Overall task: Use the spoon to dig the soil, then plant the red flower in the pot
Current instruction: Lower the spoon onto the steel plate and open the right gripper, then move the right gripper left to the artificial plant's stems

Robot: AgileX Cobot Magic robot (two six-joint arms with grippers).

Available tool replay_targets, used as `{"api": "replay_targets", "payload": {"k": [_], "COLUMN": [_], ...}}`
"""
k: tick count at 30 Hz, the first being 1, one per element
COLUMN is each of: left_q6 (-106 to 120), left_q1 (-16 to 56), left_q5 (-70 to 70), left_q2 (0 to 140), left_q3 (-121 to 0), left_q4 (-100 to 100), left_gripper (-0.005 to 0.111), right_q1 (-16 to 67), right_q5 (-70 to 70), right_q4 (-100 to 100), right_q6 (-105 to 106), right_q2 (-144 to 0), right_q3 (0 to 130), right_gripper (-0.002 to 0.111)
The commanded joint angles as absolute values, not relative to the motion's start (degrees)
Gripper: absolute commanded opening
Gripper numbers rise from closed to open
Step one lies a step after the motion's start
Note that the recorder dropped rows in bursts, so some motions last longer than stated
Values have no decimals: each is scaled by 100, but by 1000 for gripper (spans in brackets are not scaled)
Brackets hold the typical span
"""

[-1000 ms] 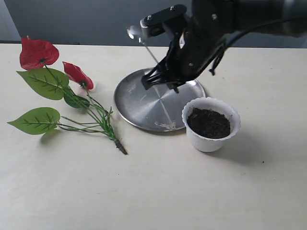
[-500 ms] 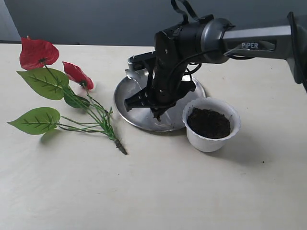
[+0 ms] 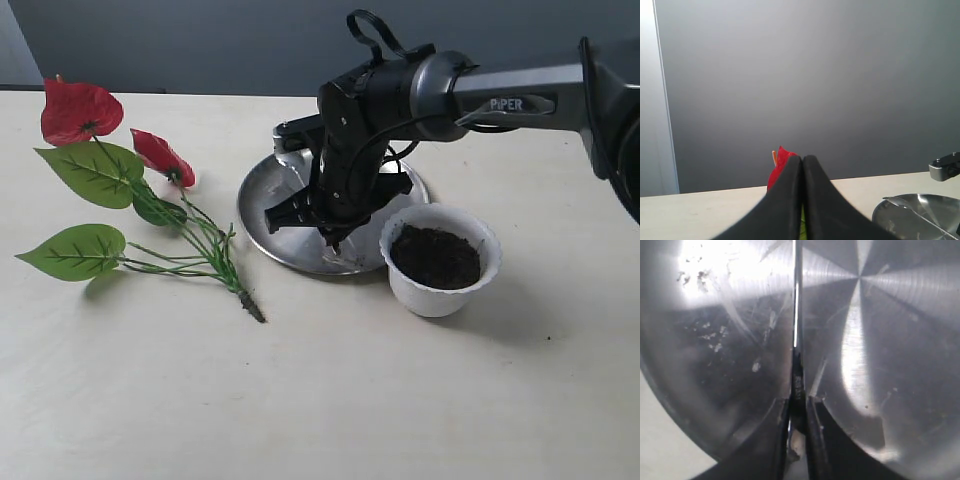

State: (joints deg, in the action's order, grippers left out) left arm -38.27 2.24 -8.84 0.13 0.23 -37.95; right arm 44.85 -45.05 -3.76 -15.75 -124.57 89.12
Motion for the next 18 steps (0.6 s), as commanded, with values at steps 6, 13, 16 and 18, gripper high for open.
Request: {"api": "replay_targets", "payload": {"k": [6,13,16,18], "left_q6": [-3839,-3839,-3839,-3839], "left_q1": [251,251,251,251], "left_q5": [-905,-905,-905,-905], "left_q2": [0,0,0,0], "left_q3": [0,0,0,0], "left_q4": [-3777,-3777,-3777,-3777], "left_gripper": [0,0,0,0], "right_q1": [4443,4647,4863,5008], "right_q5": [-4451,-3933,-4004,-4208], "right_q4": [-397,391,1225,1332], "right_q6": [-1434,-291,1010,1356], "right_q2": [-12169,-11510,-11536,-11703], "right_q3": [8949,8949,9184,9460], "right_gripper": [51,45,45,45]}}
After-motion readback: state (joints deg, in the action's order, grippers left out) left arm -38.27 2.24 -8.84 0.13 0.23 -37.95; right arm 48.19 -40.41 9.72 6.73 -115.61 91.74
